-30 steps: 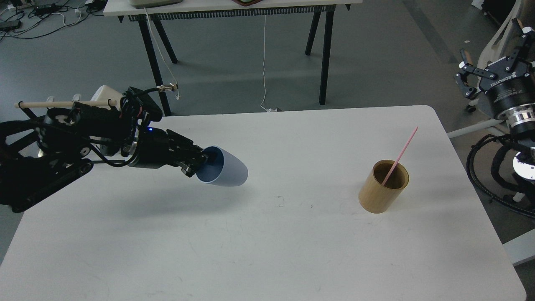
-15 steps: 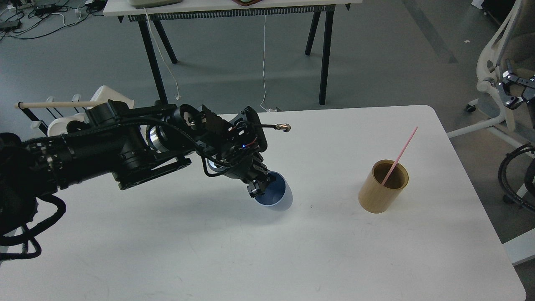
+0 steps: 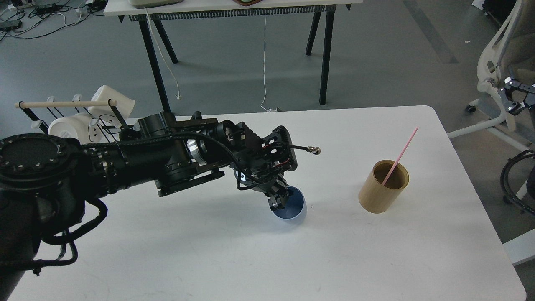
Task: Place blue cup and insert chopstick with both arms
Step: 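Set the blue cup upright, release, and raise the left gripper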
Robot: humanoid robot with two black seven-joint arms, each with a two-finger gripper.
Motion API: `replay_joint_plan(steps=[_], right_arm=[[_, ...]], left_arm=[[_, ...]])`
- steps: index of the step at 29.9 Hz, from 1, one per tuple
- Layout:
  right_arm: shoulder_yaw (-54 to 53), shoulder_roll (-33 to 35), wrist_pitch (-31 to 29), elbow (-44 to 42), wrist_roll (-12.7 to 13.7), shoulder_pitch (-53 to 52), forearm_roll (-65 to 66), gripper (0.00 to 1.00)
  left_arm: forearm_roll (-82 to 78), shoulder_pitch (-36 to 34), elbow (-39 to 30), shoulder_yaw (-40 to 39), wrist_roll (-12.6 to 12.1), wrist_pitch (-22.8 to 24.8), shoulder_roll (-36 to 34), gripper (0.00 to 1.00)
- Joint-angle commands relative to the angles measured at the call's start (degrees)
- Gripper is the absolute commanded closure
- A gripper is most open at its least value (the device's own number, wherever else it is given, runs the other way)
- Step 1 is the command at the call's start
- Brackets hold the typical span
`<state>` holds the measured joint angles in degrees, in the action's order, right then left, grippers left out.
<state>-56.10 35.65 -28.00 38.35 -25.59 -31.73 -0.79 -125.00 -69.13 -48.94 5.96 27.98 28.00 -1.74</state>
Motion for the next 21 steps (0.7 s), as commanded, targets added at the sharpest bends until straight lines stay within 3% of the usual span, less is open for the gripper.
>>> replay_joint_plan(steps=[1,6,11,21], right_arm=[[0.0,-0.2,0.0,0.1,0.0,0.1,0.0,0.01],[0.0,-0.6,0.0,0.1,0.0,0.3,0.0,0.01],[0.0,-0.7,0.0,0.8,0.1,1.1,0.0,0.01],[-2.2,-2.3,0.0,0.8,0.3,0.7,-4.4,0.01]], left_arm=[[0.0,0.0,2.3,0.0,0.0,0.0,1.0,0.90],[0.0,-0.3,2.5,-0.1,0.0,0.0,1.6,0.79],[0.0,-1.0,2.9,-0.6,0.0,0.0,1.5,0.61],[23.6,-4.2,3.9,-4.4,0.0,0.0,-2.2,0.19]])
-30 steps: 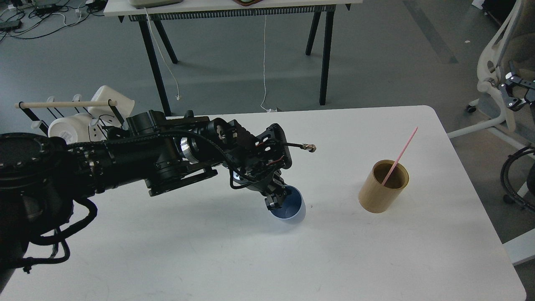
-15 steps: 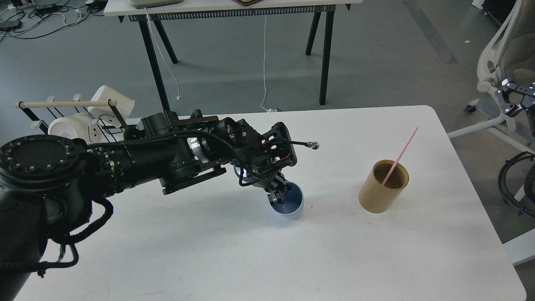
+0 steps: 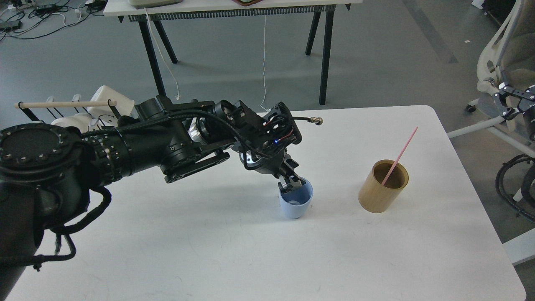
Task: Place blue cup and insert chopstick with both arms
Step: 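Set the blue cup upright, release, and raise the left gripper, then move the right gripper to the pink stick in the tan cup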
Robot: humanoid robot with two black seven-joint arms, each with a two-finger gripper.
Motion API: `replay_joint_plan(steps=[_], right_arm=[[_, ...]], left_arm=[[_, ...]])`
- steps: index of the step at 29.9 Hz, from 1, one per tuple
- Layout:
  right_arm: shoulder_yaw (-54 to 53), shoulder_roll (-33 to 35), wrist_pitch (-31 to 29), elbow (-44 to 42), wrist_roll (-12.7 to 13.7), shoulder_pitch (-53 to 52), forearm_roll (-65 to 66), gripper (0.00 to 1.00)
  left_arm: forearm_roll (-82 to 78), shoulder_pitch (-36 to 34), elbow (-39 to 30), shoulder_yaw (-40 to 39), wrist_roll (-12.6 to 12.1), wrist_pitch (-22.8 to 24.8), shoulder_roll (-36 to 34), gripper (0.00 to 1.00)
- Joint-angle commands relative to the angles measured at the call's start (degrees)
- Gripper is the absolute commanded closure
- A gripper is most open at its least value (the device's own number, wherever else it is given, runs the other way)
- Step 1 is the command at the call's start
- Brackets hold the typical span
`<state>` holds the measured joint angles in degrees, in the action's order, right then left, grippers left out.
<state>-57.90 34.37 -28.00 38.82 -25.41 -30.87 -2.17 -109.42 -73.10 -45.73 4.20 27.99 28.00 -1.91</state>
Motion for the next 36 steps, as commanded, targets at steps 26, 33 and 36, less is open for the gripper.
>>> replay_joint_plan(steps=[26,33,36], right_arm=[[15.4,24.5,0.0,34.7,-2.6,-11.0,64.2,0.01],[21.3,27.8,21.4,40.0,-2.6,-3.9,82.1,0.01],[24.7,27.8,30.8,39.8,-2.6,-3.2,82.2,0.02]], left_arm=[[54.3,36.3,-11.1,-61.1,0.0,0.0,-19.9,0.13],[54.2,41.4,-14.7,-63.2,0.0,0.0,-19.1,0.11],[54.1,42.4,-14.9,-63.1,0.0,0.0,-17.7,0.10]])
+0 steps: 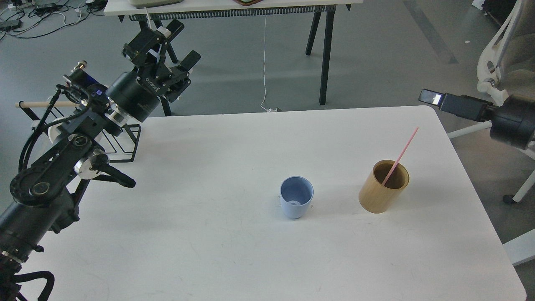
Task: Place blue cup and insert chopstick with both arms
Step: 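Move the right gripper to the pink stick in the tan cup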
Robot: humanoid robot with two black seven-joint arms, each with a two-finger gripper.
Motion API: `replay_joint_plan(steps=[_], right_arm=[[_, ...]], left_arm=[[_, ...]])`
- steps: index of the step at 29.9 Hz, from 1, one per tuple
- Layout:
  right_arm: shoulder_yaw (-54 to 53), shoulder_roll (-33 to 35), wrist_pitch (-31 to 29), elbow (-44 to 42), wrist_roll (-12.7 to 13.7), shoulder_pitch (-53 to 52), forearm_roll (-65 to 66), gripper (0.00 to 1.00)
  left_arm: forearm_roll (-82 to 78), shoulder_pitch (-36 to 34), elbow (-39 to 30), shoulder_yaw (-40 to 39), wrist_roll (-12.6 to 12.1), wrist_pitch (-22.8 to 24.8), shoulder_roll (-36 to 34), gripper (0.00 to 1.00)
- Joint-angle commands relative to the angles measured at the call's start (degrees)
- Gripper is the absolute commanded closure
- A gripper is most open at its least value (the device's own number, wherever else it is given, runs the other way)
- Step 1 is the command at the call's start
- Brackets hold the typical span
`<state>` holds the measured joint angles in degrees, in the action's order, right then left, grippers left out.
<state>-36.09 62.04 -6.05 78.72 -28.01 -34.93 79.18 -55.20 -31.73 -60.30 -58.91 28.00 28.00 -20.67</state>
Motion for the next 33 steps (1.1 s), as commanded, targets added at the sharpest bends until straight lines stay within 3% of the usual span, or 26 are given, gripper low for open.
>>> replay_joint_plan(steps=[1,9,19,25,33], right_arm=[[3.6,0.1,10.8,-0.3,0.0,1.0,0.9,0.02],[4.7,-4.8,16.7,-8.8,0.0,7.1,0.8,0.03],[4.8,-15.5,16.7,-14.5,0.0,10.0,0.5,0.12],[4.9,-19.2,16.7,-15.4,0.0,10.2,0.6,0.24],[6.5,-19.6,16.7,-15.1,0.0,10.1,0.6,0.52]], left_arm=[[-0.1,1.4,-0.3,0.0,0.0,0.0,1.3,0.10],[-0.2,1.8,-0.3,0.2,0.0,0.0,3.3,0.08],[-0.3,2.2,0.0,0.7,0.0,0.0,4.7,0.08],[-0.3,3.1,0.0,0.7,0.0,0.0,4.7,0.08],[-0.3,3.3,0.0,0.8,0.0,0.0,4.9,0.07]])
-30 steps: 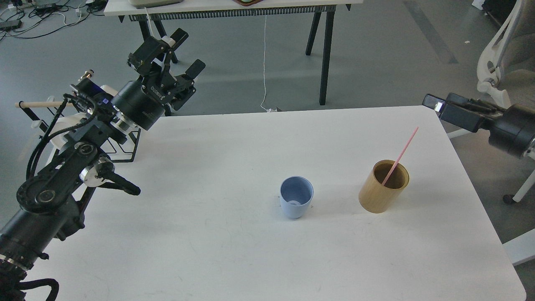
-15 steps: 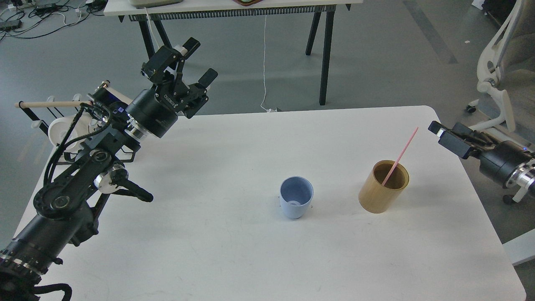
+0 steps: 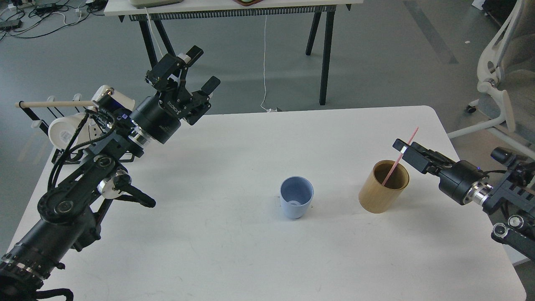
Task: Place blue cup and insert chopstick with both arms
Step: 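Move the right gripper to the pink stick in the tan cup, then grasp the pink stick with the right gripper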
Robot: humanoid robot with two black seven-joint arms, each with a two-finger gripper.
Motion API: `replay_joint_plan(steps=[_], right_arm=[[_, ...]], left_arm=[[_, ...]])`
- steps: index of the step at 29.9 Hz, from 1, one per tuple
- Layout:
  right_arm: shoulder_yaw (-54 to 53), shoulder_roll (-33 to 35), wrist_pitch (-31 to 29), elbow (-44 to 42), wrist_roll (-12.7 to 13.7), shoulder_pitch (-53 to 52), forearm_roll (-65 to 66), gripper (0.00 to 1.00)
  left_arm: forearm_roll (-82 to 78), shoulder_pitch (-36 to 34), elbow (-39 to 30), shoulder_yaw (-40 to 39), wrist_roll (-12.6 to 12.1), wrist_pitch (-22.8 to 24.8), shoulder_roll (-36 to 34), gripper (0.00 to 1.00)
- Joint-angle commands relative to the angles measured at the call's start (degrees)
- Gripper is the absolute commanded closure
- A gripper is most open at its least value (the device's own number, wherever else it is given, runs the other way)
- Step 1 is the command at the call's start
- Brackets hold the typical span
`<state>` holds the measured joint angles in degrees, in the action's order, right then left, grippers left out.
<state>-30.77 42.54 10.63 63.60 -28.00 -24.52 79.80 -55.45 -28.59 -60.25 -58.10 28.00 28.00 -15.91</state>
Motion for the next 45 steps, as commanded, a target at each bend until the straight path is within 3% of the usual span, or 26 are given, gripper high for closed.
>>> replay_joint_plan(steps=[1,10,21,45], right_arm=[[1.3,-0.1,0.1,0.0,0.0,-0.4,0.0,0.52],[1.6,-0.1,0.0,0.3,0.0,-0.4,0.0,0.60],[1.6,0.1,0.0,0.5,0.0,-0.2,0.0,0.77],[1.5,-0.4,0.0,0.0,0.0,-0.4,0.0,0.84]], left_arm=[[0.0,0.1,0.0,0.0,0.0,0.0,0.2,0.07],[0.2,0.4,0.0,0.3,0.0,0.0,0.3,0.07],[0.2,0.4,0.0,0.4,0.0,0.0,0.3,0.06],[0.2,0.7,0.0,0.4,0.0,0.0,0.6,0.06]])
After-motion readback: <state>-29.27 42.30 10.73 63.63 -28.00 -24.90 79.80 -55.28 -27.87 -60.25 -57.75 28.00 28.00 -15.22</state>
